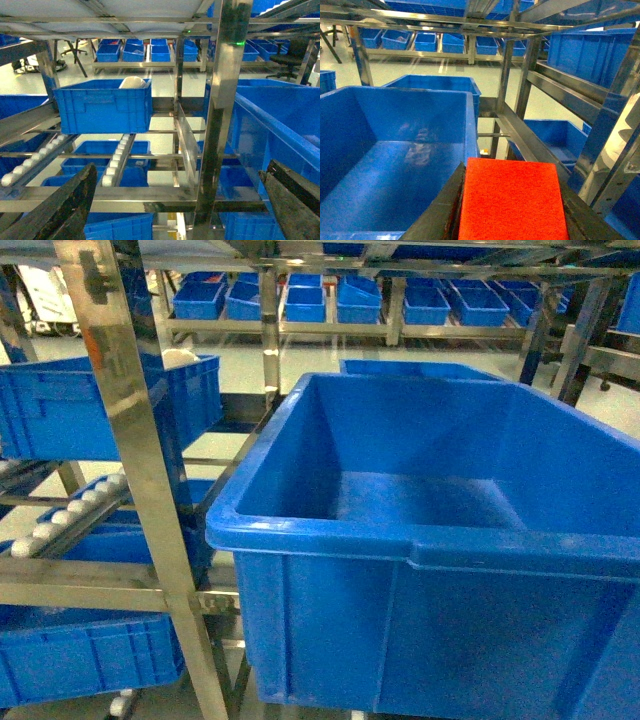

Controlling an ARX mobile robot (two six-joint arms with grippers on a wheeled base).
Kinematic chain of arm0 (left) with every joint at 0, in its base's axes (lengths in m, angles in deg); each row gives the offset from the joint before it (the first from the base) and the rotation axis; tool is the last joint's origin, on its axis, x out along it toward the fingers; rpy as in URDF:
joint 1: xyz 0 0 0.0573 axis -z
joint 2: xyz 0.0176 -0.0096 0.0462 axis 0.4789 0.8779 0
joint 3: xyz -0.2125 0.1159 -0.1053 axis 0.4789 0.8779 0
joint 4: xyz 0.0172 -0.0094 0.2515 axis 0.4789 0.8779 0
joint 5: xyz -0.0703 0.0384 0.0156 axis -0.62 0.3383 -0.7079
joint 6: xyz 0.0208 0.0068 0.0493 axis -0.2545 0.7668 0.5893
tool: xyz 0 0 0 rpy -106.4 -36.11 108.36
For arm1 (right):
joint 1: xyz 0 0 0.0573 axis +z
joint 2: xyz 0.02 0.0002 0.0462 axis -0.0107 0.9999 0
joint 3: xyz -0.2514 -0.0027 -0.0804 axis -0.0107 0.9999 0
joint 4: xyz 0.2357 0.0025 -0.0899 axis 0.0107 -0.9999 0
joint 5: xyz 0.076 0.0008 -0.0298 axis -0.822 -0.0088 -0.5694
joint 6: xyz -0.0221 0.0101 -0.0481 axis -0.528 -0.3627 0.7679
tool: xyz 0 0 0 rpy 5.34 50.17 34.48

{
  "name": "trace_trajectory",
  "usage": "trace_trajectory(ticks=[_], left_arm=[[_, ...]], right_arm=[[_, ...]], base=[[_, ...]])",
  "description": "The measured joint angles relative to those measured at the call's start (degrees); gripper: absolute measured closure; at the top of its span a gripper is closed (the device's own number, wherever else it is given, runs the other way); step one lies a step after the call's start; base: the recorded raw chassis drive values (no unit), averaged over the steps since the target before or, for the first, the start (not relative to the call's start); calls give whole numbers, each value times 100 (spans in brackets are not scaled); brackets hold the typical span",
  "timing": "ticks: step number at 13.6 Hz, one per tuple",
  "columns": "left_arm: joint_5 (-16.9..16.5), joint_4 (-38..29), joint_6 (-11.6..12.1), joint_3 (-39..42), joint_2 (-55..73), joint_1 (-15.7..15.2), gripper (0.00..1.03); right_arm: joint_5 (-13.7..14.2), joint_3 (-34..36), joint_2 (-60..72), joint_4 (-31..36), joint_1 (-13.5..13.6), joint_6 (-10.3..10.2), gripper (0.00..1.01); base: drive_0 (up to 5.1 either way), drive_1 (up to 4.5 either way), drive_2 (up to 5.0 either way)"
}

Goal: Place magnetic block on left shelf second layer

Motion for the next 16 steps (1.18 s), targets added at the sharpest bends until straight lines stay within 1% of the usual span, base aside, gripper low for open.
trace_trajectory(ticks=[3,4,5,7,8,10,11,12,13,14,15,16], left_arm=[[0,2,-2,0,0,0,5],[0,2,-2,0,0,0,5],[-2,0,-2,0,0,0,5],[0,2,0,0,0,0,5],[0,2,-2,0,0,0,5],[0,2,-2,0,0,0,5],[0,2,-2,0,0,0,5],[-2,2,-2,0,0,0,5],[0,2,-2,0,0,0,5],[0,2,-2,0,0,0,5],[0,2,-2,0,0,0,5],[-2,2,-2,0,0,0,5]], right_arm=[[-2,0,4,-37,0,-9,67],[76,-98,155,-275,164,-208,67],[107,-345,533,-339,426,-466,67],[133,-1121,1375,-444,957,-774,67],[125,-1508,1873,-546,1167,-868,67],[138,-2365,3060,-1106,1552,-1058,67],[256,-2839,3606,-1298,1740,-1134,67],[439,-3335,4107,-1357,1923,-1132,67],[479,-3801,4531,-1537,1993,-1141,67],[485,-4133,4878,-1646,1987,-1207,67],[693,-4183,4996,-1410,1985,-1174,56],[898,-3960,4804,-981,1987,-1012,41]], base=[[0,0,0],[0,0,0],[0,0,0],[0,0,0],[0,0,0],[0,0,0],[0,0,0],[0,0,0],[0,0,0],[0,0,0],[0,0,0],[0,0,0]])
